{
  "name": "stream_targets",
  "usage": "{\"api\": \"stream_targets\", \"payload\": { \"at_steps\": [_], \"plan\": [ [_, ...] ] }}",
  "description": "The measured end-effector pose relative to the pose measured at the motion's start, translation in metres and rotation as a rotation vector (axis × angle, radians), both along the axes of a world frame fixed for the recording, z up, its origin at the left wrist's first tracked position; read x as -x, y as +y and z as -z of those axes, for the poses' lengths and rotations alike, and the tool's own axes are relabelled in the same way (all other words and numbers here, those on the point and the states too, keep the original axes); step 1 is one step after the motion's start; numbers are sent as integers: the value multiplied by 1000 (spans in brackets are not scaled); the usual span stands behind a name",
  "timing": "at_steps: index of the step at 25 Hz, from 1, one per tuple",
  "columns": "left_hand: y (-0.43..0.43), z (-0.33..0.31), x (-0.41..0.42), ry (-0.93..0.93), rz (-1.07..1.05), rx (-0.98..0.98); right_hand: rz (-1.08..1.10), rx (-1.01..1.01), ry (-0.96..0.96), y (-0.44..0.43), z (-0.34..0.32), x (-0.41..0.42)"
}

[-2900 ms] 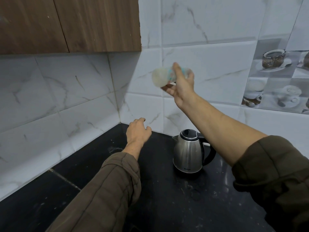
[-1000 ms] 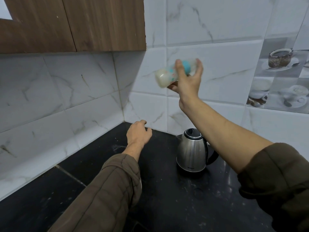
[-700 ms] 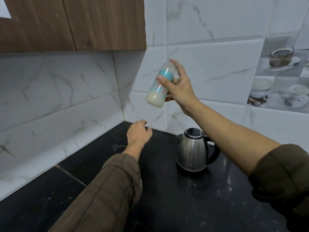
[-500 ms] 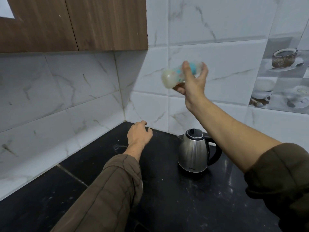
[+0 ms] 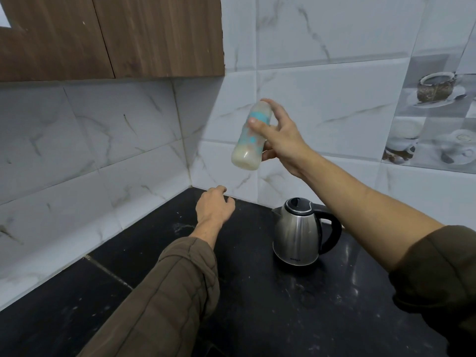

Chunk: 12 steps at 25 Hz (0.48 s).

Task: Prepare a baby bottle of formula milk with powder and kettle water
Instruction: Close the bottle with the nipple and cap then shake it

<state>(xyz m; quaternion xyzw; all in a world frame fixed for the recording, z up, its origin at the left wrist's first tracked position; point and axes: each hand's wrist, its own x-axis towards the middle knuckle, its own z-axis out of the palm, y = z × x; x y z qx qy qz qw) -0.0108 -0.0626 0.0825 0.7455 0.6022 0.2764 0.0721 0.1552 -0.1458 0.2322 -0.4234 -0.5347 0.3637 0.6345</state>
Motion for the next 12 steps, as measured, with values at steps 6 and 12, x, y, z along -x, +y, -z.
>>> {"api": "stream_targets", "payload": {
  "at_steps": [6, 12],
  "plan": [
    [0, -1, -2, 6, -6, -4, 169, -44, 455, 13, -3, 0],
    [0, -2, -5, 4, -3, -9, 47, -65, 152, 8, -1, 11]
  ]
}}
